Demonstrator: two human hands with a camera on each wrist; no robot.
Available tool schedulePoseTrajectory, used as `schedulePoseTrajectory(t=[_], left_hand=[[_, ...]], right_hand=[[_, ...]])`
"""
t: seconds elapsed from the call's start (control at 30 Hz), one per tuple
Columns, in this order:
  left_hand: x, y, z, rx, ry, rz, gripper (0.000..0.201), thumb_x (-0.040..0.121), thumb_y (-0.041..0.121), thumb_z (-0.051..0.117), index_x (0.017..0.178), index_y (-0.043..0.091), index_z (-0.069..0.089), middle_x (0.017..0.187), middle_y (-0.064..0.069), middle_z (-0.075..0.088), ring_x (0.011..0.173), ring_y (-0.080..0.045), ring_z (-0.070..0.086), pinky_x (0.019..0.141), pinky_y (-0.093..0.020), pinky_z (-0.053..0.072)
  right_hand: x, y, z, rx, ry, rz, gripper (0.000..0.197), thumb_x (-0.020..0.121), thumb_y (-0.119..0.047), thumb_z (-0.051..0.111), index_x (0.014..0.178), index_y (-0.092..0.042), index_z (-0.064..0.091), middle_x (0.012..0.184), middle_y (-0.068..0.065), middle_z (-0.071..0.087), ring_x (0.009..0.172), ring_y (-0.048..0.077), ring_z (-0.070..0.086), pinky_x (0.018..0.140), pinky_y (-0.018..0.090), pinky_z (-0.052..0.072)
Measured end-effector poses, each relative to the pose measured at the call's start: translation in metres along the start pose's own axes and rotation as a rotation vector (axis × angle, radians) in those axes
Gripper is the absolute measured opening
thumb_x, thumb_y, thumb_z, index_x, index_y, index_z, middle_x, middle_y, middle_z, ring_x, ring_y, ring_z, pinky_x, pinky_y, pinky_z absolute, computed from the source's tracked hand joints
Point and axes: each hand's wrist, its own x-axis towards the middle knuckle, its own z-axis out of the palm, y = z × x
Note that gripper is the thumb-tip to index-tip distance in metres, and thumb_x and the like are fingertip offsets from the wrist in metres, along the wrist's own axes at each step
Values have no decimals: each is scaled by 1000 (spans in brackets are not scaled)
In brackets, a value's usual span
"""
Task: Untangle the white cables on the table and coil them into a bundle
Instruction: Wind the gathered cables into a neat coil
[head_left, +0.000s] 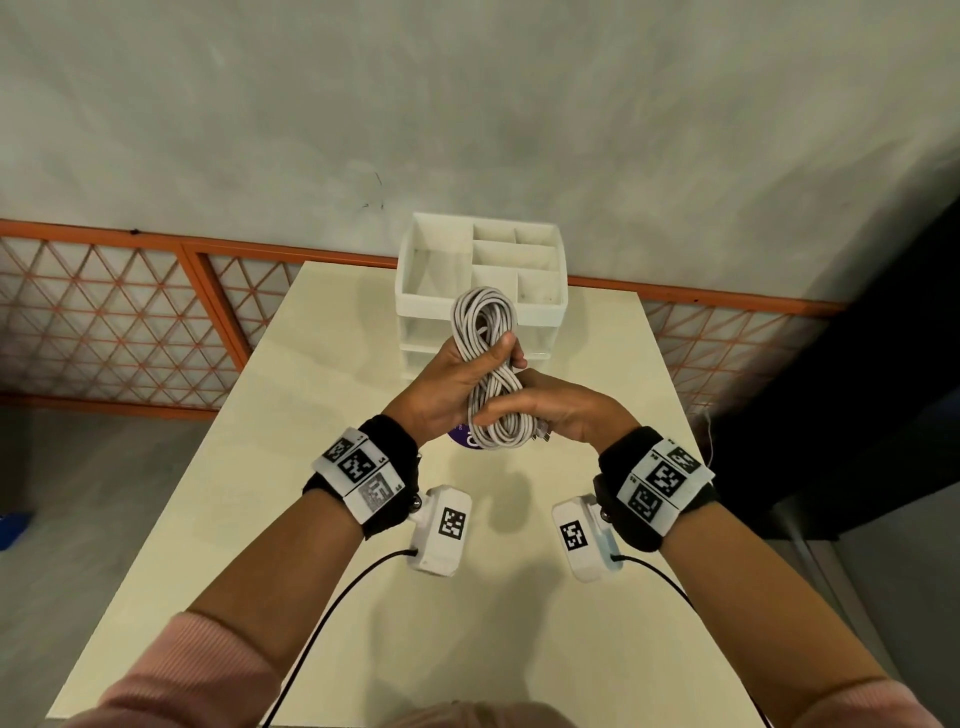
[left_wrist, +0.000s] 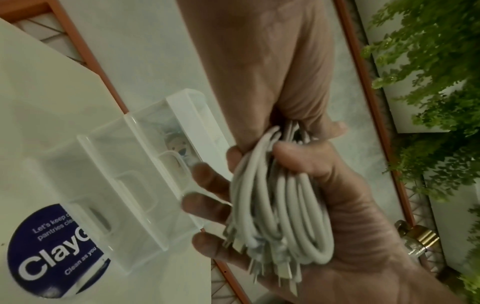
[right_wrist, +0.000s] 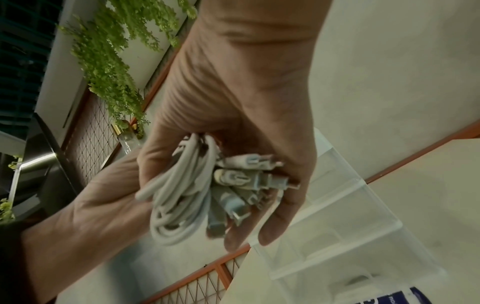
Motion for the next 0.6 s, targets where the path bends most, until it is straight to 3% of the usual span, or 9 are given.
schedulePoseTrajectory(t=[0.13, 0.23, 0.3, 0.37, 0.47, 0.53, 0.6], left_hand=[[-1, -4, -1, -24, 14, -1, 24, 84, 34, 55, 84, 11, 59, 79, 0, 61, 75, -16, 59, 72, -26, 53], [-2, -4, -1, -24, 14, -13, 23, 85, 37, 54, 83, 15, 61, 79, 2, 61, 77, -14, 58, 74, -28, 51], [-3, -4, -1, -18, -3, -22, 23, 85, 38, 54, 83, 16, 61, 78, 2, 61, 77, -13, 58, 75, -27, 51], [-3, -3, -3, -27, -15, -29, 19, 86, 32, 57, 85, 13, 60, 77, 1, 63, 77, -12, 61, 74, -25, 53], [-2, 3, -9, -93, -15, -39, 7, 87, 9, 60, 91, 5, 63, 81, -3, 69, 84, -13, 67, 73, -23, 54], [-2, 6, -9, -202, 10, -76, 14, 87, 7, 55, 91, 4, 68, 85, -4, 73, 84, -13, 69, 74, -23, 56], [-2, 7, -6, -348, 59, -93, 16, 87, 15, 53, 85, 12, 68, 79, -2, 72, 73, -12, 67, 74, -26, 57]], right_hand=[[0, 1, 3, 53, -64, 54, 17, 80, -3, 64, 96, -9, 68, 84, 5, 74, 85, 18, 70, 85, 28, 54], [1, 4, 4, 89, -105, 103, 23, 71, -12, 69, 94, -8, 69, 86, 10, 72, 86, 24, 67, 91, 37, 45], [0, 3, 3, 92, -125, 122, 32, 68, -15, 70, 99, -5, 65, 88, 11, 68, 89, 25, 63, 88, 36, 45], [-2, 2, 2, 46, -123, 131, 36, 69, -15, 71, 101, -2, 63, 84, 10, 65, 86, 23, 60, 81, 32, 46], [-3, 5, -1, -122, -46, 135, 40, 67, -18, 74, 100, 2, 63, 84, 11, 65, 82, 21, 61, 79, 33, 47], [-3, 8, -1, -226, -25, 121, 25, 68, -20, 73, 87, -5, 65, 78, 6, 64, 76, 18, 61, 76, 33, 47], [-1, 8, 1, -265, -4, 115, 14, 72, -15, 71, 82, -9, 63, 74, 5, 63, 72, 18, 59, 73, 32, 48]])
